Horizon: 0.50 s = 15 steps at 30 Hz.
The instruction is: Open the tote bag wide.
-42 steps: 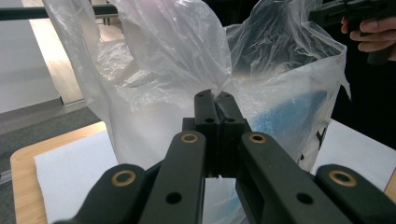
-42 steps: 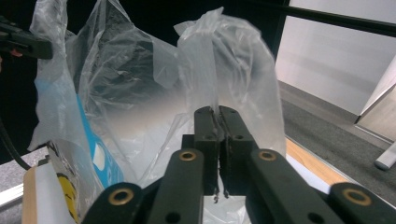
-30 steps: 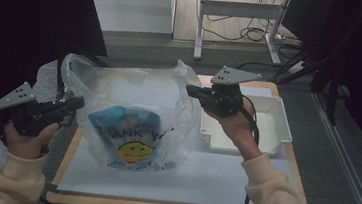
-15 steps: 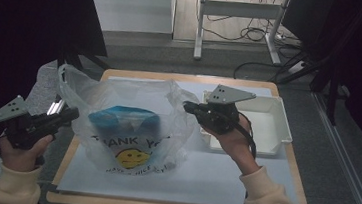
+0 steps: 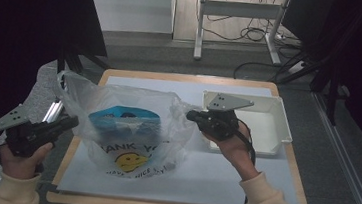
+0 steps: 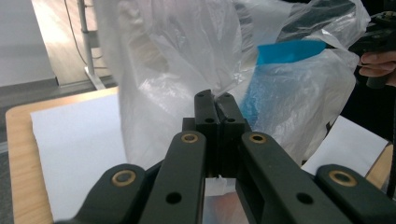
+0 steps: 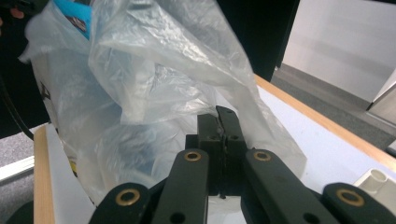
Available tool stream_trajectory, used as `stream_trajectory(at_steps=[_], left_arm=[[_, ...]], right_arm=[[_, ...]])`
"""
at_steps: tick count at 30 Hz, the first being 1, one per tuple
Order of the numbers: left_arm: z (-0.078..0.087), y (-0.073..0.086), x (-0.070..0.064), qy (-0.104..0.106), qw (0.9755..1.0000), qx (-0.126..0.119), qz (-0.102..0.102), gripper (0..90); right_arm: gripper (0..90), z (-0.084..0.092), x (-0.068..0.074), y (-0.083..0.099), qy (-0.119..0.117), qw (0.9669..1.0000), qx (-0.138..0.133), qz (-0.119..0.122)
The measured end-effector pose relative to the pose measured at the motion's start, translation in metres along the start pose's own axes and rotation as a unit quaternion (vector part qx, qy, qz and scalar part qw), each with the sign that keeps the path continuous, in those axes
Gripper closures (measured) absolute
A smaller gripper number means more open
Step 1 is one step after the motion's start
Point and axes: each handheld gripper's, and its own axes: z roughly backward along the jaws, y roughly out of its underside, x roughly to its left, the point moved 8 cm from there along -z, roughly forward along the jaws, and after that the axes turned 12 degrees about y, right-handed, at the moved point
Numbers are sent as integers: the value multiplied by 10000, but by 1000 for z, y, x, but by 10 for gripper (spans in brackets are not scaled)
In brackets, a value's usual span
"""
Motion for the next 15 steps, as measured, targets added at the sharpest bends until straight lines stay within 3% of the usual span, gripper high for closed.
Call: stream_trajectory(at_steps=[15], left_arm=[[-9, 26, 13, -50, 9993, 299, 223, 897]], right_arm=[[886, -24, 3, 24, -79, 9996, 248, -135]])
